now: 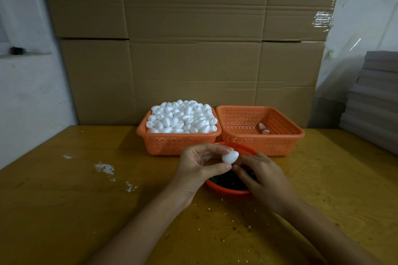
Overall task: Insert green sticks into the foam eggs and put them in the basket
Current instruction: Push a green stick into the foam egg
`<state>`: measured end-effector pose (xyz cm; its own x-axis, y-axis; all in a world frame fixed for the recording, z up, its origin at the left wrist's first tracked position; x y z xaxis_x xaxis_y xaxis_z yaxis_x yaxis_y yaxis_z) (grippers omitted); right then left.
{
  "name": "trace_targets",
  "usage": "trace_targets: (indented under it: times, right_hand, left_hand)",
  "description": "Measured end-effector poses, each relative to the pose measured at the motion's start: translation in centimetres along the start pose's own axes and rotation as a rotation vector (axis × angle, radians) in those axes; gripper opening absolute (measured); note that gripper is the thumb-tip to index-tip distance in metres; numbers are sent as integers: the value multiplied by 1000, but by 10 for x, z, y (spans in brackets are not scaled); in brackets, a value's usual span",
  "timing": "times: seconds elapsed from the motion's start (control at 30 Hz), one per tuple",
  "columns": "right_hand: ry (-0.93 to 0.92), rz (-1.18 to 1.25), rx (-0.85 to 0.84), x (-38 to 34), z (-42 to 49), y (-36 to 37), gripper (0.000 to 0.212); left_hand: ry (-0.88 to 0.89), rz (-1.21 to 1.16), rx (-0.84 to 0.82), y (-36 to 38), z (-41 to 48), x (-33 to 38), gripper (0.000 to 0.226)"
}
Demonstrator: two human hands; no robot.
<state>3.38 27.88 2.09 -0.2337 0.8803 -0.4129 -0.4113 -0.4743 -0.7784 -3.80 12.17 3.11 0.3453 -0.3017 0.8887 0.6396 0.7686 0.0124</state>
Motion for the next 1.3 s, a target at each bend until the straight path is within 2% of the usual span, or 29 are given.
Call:
trace_targets:
  times: [0.37,0.63,1.07,1.3]
  right_hand:
    - [-15,5,3,-3,0,-2,24]
    - [-19,-12,8,-2,0,-1,22]
    - [5,9,-43,-1,0,1,27]
    - [20,-14,-54,1,0,2,31]
  left_hand:
    - [-109,-65,58,-1,-1,-4,33]
    - [-117,-155,42,1,-1,-2,40]
    - [-93,-235,36,0,-1,-1,33]
    - [-70,-204,14,0,-1,1,27]
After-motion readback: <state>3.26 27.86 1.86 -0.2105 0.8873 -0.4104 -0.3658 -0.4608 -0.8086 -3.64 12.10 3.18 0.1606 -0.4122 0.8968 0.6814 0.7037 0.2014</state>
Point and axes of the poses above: each hand's wrist, its own z-axis towards the middle knuckle, its own y-axis out of the palm, x = y × z, the point moved 6 cm from there along z, towards the middle knuckle, and after that the axes turned 8 degrees about z, right-handed, at the moved point
